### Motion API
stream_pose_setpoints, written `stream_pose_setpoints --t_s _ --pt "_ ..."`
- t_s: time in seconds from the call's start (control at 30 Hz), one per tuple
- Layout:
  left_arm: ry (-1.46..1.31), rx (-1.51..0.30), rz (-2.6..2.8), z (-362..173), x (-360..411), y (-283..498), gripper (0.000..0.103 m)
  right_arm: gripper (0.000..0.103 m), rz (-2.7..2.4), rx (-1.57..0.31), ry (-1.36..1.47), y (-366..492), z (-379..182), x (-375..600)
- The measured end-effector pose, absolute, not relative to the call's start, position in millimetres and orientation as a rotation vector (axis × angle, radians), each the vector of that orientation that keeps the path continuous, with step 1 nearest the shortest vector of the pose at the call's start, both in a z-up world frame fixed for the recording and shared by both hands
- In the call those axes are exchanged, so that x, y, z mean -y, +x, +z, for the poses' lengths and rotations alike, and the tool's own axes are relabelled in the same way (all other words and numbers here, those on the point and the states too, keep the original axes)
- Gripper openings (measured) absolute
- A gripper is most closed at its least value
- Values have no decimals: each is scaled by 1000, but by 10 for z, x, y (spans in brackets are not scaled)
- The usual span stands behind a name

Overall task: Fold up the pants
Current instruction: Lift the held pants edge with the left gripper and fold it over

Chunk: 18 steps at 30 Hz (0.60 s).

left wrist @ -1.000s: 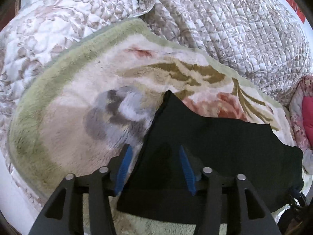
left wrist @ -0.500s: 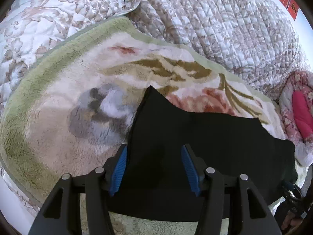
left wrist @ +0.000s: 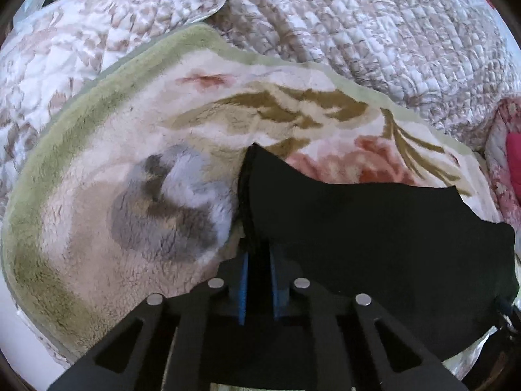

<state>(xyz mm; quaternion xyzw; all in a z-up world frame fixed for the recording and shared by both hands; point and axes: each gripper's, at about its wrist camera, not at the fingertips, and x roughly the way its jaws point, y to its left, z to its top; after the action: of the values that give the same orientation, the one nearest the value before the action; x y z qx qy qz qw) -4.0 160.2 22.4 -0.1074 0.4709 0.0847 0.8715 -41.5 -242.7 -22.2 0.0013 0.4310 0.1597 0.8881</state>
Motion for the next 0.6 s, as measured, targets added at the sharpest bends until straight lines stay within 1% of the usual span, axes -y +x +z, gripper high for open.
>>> stream_pose_setpoints --t_s 0.07,0.27,0.43,0.6 --pt "-227 -973 141 302 -1550 -58 6 68 330 -888 14 -424 -206 2454" --pt "-322 -903 -32 682 -1276 -89 6 68 315 -869 61 -412 -168 2561" --pt "-347 -882 -200 903 -717 65 6 68 302 -855 91 -431 -136 2668" --pt "-341 -912 -351 872 -15 258 6 68 277 -845 119 -454 -114 2830"
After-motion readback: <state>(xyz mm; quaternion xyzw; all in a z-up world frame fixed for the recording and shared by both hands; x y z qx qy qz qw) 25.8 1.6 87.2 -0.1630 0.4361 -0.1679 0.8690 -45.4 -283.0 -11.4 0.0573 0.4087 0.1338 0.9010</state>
